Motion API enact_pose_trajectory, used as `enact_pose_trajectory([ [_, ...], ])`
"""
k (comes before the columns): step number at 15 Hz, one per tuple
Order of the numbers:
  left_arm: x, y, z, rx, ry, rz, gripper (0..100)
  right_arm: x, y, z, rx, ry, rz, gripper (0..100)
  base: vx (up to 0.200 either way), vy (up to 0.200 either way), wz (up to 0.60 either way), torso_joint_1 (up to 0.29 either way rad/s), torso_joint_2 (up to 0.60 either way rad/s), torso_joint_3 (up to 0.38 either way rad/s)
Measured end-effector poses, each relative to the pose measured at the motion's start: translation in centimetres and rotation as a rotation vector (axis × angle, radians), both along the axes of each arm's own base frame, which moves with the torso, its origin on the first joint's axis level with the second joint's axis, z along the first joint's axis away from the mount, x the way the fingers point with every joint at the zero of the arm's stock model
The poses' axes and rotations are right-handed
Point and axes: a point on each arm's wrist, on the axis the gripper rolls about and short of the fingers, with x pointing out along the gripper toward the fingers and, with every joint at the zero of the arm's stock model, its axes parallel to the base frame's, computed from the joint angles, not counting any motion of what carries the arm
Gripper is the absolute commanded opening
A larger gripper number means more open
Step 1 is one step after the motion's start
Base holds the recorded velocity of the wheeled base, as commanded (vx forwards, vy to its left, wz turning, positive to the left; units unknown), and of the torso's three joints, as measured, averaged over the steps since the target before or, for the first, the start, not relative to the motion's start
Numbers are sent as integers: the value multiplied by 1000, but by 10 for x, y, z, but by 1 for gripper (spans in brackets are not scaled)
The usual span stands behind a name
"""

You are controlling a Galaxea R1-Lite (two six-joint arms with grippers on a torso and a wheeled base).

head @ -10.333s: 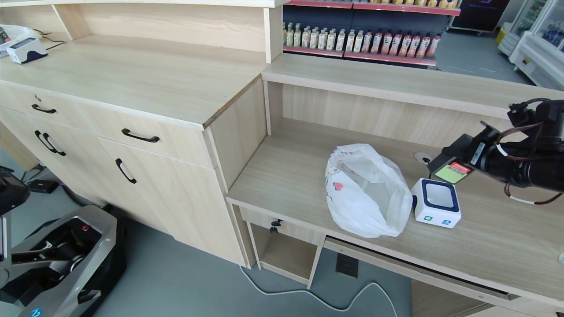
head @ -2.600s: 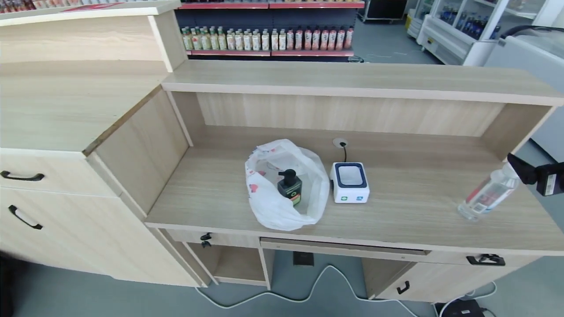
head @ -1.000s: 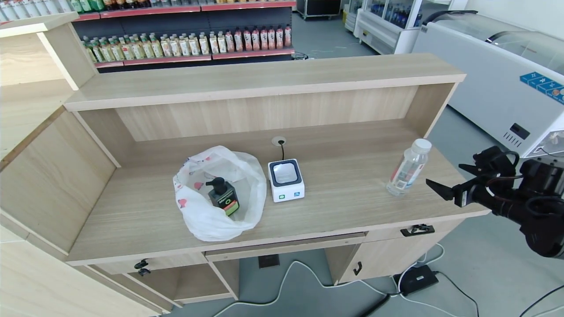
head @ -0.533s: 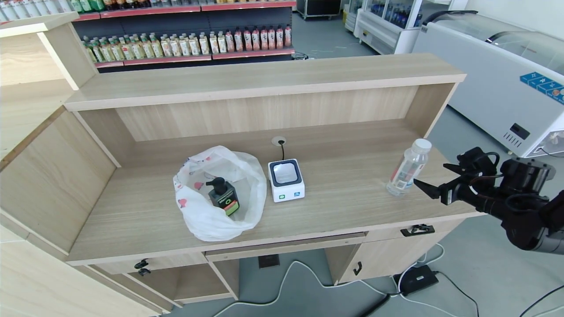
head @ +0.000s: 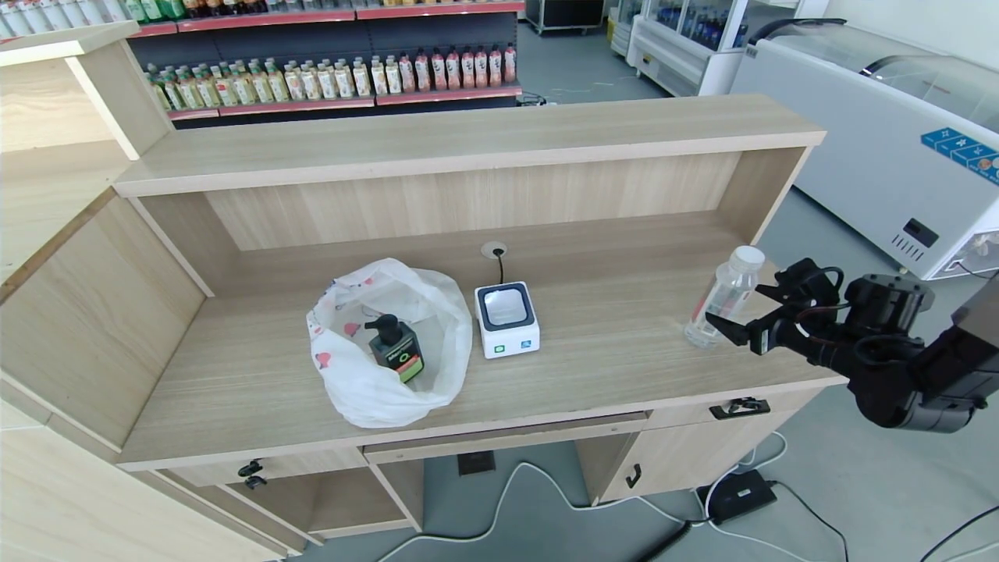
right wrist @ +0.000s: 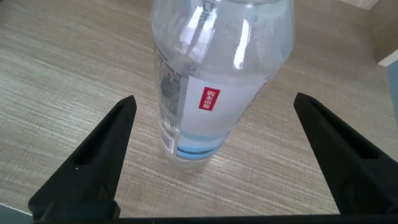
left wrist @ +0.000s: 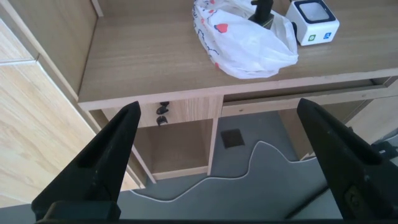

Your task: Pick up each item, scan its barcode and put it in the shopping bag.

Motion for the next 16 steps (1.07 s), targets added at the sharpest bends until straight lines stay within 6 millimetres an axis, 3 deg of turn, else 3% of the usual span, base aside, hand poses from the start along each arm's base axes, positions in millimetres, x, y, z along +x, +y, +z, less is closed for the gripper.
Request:
enact_pose_trajectory([
  [8, 0, 0, 0, 0, 0, 0, 100, 17, 26, -15, 36, 12, 65, 100, 0, 0, 0, 0, 0, 0],
  [16, 0, 0, 0, 0, 0, 0, 100, 21, 29, -16, 41, -22, 73, 100, 0, 0, 0, 0, 0, 0],
])
